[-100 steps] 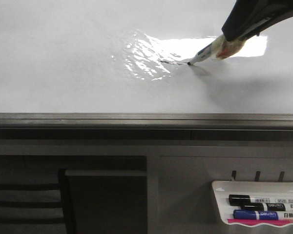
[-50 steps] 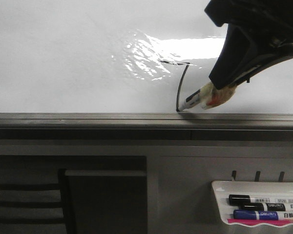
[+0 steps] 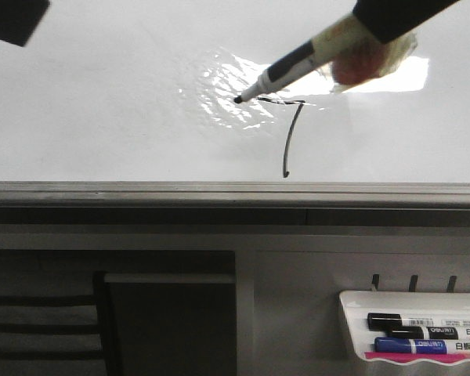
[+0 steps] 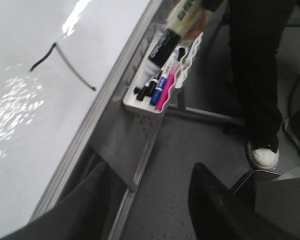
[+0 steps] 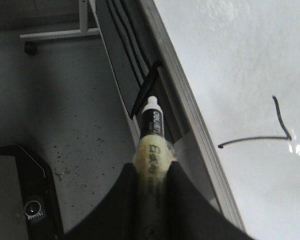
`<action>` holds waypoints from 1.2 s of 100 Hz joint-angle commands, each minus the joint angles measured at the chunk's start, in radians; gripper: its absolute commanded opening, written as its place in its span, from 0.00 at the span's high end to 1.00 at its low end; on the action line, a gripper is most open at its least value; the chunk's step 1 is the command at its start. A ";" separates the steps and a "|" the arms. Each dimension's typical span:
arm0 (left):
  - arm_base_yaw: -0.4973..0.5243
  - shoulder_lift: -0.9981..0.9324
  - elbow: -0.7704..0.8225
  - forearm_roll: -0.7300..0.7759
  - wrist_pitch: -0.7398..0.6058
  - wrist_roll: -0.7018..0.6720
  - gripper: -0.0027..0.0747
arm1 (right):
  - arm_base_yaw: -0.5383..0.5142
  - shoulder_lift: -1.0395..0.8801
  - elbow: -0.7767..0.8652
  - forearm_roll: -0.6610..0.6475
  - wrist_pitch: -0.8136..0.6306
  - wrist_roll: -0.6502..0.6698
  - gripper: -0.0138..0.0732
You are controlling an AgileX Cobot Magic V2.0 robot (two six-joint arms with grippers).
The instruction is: Write number 7 on whiteboard
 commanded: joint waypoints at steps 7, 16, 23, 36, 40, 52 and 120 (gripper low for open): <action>-0.119 0.063 -0.058 -0.058 -0.118 0.044 0.53 | 0.048 -0.037 -0.033 0.006 -0.042 -0.161 0.89; -0.184 0.116 -0.090 -0.058 -0.131 0.097 0.53 | 0.062 -0.037 -0.033 0.006 -0.042 -0.191 0.89; -0.224 0.159 -0.114 -0.058 -0.146 0.121 0.53 | 0.064 -0.037 -0.033 0.006 -0.044 -0.191 0.89; -0.265 0.234 -0.162 -0.056 -0.163 0.121 0.53 | 0.064 -0.037 -0.033 0.006 -0.041 -0.191 0.89; -0.270 0.255 -0.176 -0.056 -0.168 0.121 0.53 | 0.064 -0.037 -0.033 0.006 -0.037 -0.191 0.89; -0.279 0.300 -0.208 -0.056 -0.174 0.121 0.53 | 0.064 -0.037 -0.033 0.006 -0.020 -0.191 0.89; -0.279 0.309 -0.217 -0.040 -0.149 0.121 0.73 | 0.064 -0.037 -0.033 0.053 -0.028 -0.188 0.89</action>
